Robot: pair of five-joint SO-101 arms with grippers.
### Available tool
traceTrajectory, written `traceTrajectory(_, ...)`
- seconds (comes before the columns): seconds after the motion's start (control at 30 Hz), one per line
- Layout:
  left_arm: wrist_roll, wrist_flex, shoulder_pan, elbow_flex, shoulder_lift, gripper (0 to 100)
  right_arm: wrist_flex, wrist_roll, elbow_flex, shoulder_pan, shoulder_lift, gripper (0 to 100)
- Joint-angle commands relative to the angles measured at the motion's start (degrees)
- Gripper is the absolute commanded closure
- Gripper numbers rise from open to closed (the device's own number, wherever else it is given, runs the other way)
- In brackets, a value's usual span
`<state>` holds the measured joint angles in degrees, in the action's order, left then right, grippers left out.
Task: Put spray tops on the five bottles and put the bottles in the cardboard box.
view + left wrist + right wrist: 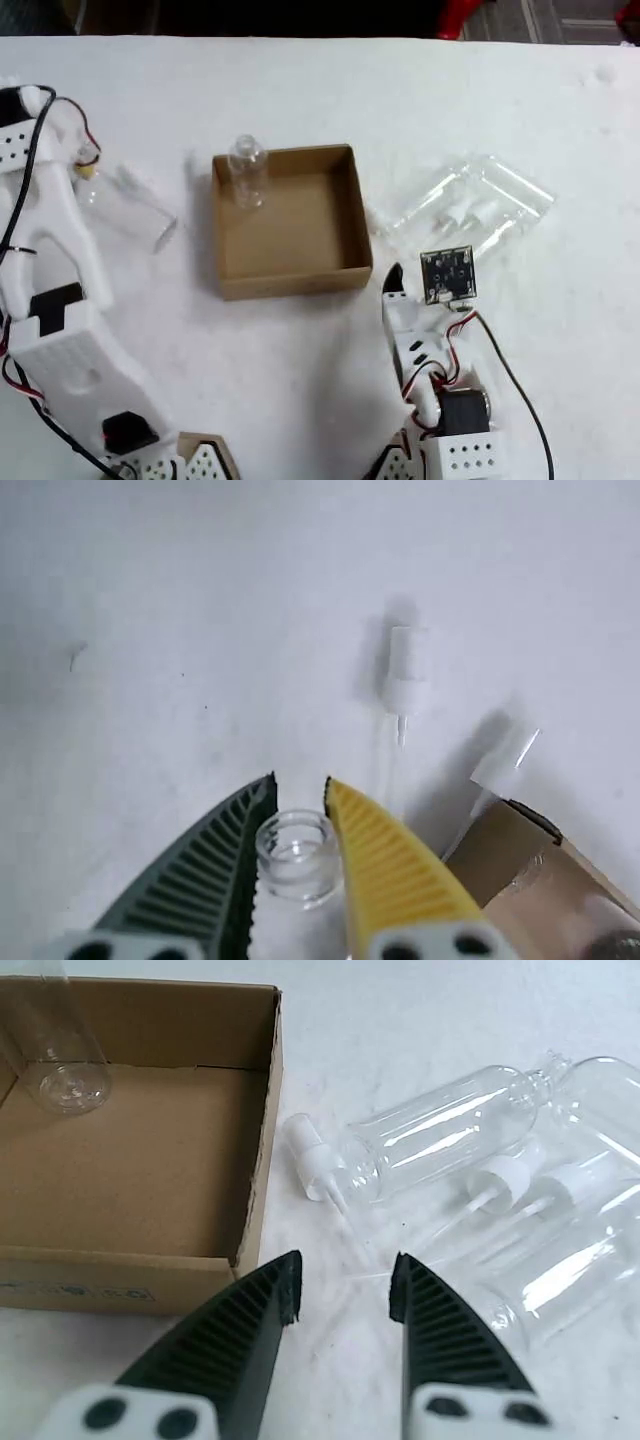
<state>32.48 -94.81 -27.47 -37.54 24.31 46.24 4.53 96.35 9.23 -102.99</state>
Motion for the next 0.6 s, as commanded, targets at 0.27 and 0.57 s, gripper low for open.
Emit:
traceTrajectory(0.27,-3.6,-7.7,7.0,-15.8,-12.7,98,0.2,0.0,0.5,0.6,0.0,86.8)
traceTrajectory(0.57,-14.4,-7.4,19.2,2.3,-38.2,98,0.2,0.0,0.5,0.6,0.0,86.8)
